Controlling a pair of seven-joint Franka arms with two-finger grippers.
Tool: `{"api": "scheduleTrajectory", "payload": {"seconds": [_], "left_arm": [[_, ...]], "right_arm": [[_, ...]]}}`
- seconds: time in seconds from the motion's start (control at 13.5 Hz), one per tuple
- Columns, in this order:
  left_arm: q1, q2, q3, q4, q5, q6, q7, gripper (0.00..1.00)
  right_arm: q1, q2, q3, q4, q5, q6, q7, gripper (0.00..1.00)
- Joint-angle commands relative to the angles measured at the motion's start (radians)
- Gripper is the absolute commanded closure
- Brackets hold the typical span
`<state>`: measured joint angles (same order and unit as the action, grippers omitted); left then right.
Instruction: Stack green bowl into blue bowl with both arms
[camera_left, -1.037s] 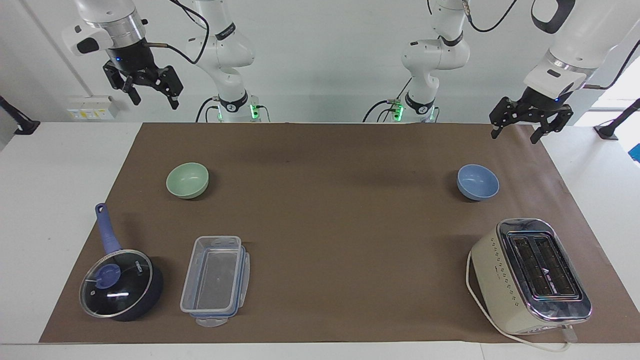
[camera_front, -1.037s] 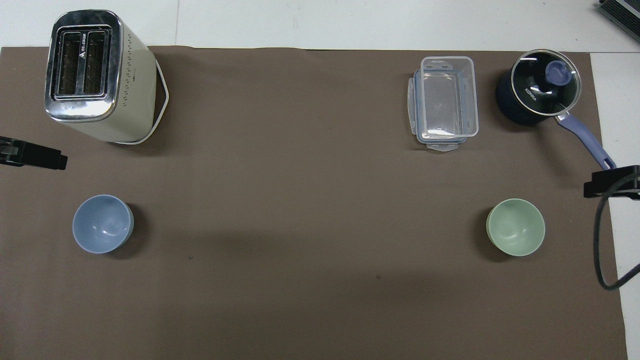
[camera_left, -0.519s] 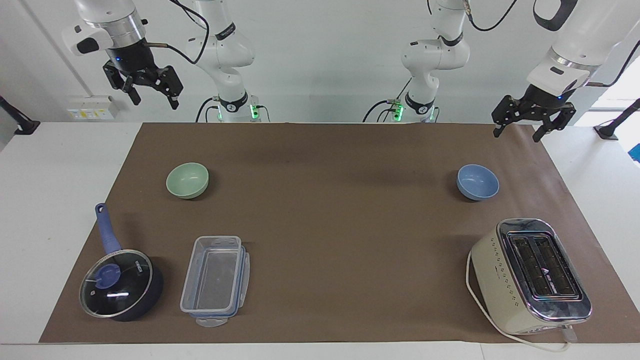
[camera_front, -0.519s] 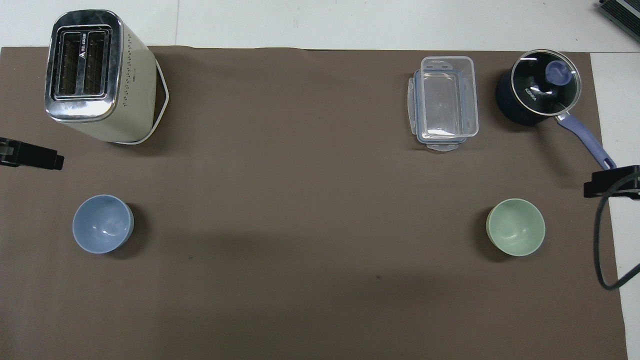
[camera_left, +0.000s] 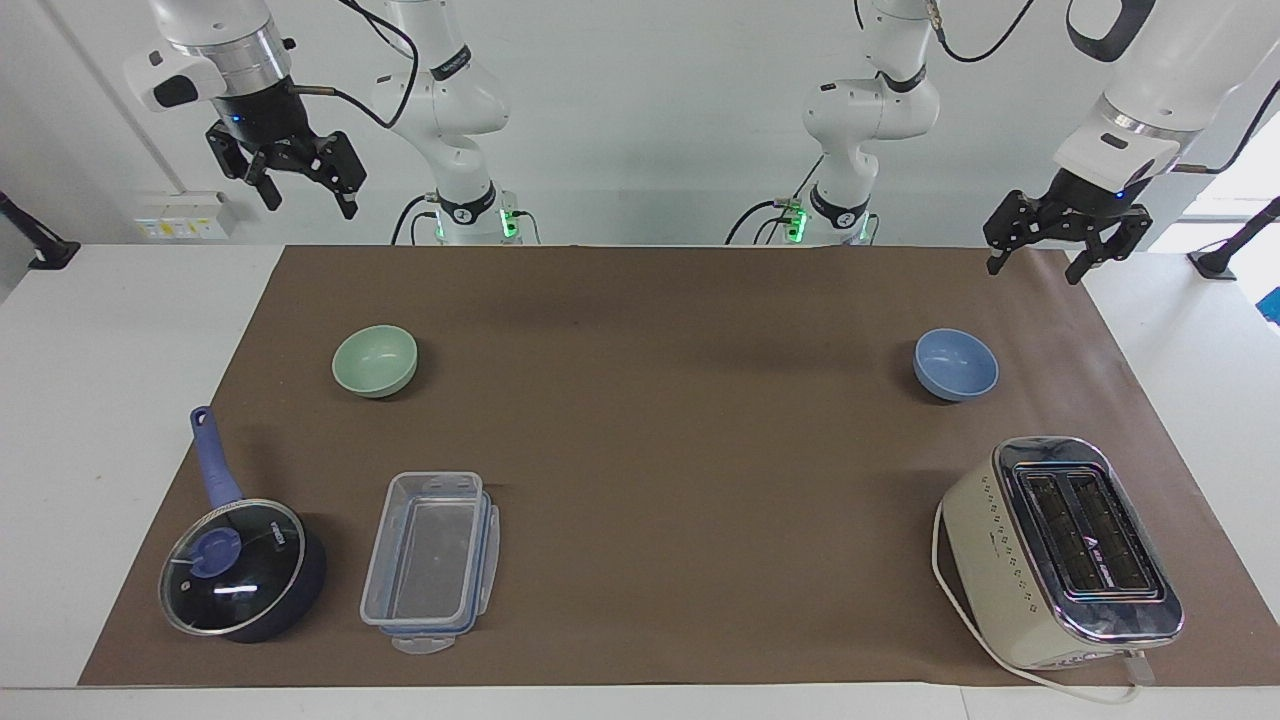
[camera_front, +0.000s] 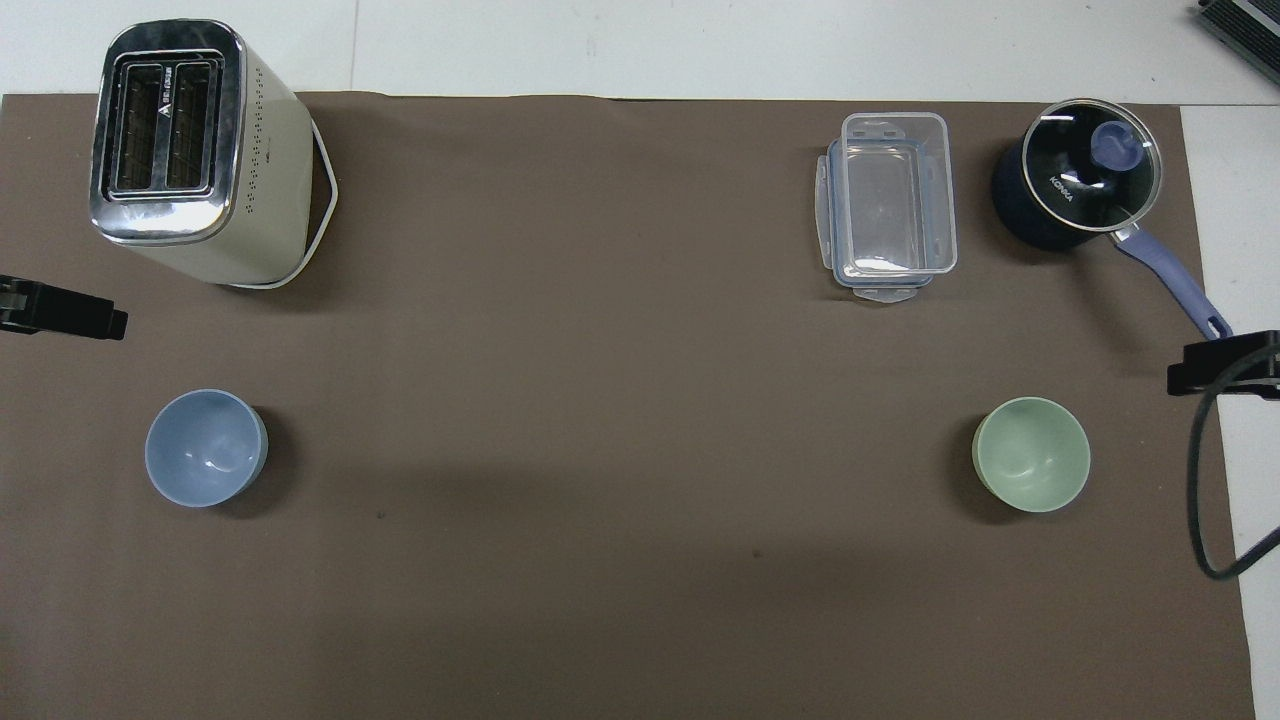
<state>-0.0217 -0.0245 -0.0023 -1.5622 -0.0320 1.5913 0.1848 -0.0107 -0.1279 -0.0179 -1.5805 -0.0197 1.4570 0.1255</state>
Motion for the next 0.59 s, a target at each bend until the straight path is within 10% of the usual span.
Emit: {"api": "scheduleTrajectory", "payload": {"seconds": [0.0,0.52], "left_arm": [[0.003,-0.008,0.005,0.005,0.018,-0.007,0.008,0.0],[0.005,-0.011,0.007,-0.007,0.018,0.004,0.008,0.0]], "right_arm": [[-0.008,-0.001,0.007,0.007,0.0,-0.009,-0.006,0.0],[-0.008,-0.001,0.007,0.007,0.0,-0.009,-0.006,0.0]]}}
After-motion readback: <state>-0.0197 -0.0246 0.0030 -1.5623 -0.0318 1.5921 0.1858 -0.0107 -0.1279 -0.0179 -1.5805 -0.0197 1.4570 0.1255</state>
